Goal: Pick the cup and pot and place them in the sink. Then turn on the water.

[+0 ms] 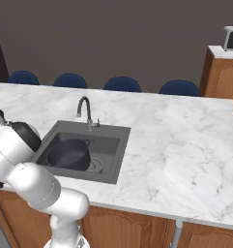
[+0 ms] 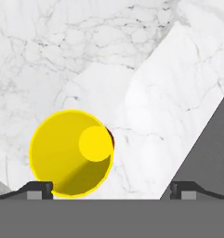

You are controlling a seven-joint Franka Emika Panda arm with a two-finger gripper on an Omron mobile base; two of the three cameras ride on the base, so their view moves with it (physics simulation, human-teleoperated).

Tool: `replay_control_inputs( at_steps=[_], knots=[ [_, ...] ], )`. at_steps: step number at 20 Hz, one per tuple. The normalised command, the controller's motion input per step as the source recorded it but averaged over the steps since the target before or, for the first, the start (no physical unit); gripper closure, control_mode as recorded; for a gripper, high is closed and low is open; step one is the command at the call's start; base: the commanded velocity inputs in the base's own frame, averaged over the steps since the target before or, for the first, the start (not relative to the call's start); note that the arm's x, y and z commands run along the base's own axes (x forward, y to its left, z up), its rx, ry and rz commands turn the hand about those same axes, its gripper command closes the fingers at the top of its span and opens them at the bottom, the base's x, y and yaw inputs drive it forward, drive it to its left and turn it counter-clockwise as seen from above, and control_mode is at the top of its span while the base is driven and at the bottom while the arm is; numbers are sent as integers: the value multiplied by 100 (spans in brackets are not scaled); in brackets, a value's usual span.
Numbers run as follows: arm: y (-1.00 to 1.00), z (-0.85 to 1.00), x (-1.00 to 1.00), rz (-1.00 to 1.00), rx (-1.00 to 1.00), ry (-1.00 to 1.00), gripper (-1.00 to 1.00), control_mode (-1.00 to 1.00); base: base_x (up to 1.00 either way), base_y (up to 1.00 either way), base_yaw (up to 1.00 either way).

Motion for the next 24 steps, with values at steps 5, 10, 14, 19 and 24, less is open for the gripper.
replay_control_inputs(
  at_steps=[5, 10, 14, 19, 24],
  knots=[
    [3, -7, 7, 2, 0, 0, -100, -100, 0, 0, 0],
    [0, -7, 6, 2, 0, 0, -100, -100, 0, 0, 0],
    [0, -10, 3, 2, 0, 0, -100, -100, 0, 0, 0],
    [0, -10, 3, 2, 0, 0, -100, -100, 0, 0, 0],
    [0, -10, 5, 2, 0, 0, -100, -100, 0, 0, 0]
  ],
)
